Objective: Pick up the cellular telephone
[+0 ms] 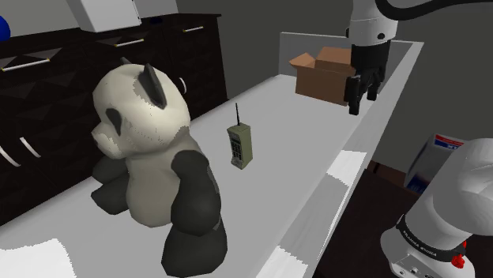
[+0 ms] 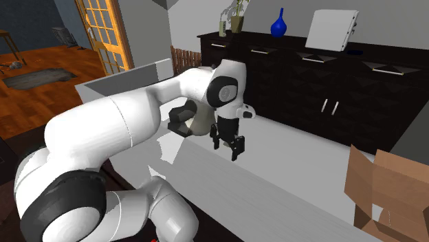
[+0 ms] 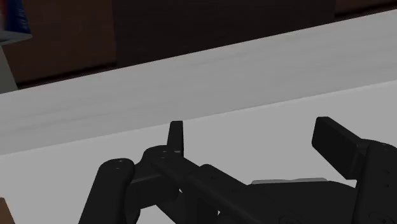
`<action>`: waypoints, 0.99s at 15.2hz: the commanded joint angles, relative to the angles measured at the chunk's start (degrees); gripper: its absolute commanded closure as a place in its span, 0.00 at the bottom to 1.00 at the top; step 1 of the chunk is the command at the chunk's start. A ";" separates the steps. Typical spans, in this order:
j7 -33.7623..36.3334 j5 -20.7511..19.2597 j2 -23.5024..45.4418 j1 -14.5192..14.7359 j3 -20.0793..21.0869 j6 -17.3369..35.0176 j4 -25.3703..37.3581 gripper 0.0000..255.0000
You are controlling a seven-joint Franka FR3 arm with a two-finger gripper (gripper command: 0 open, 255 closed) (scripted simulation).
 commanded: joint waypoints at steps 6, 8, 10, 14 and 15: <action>11.89 6.25 5.63 -0.36 5.84 5.25 1.08 0.00; 16.48 8.29 8.44 -0.60 8.05 7.53 2.10 0.00; 21.00 10.02 11.52 -0.92 10.18 9.85 3.45 0.00; 29.87 12.42 18.38 -1.80 14.16 14.44 7.09 0.00; 32.08 12.78 20.22 -2.04 15.08 15.54 8.20 0.00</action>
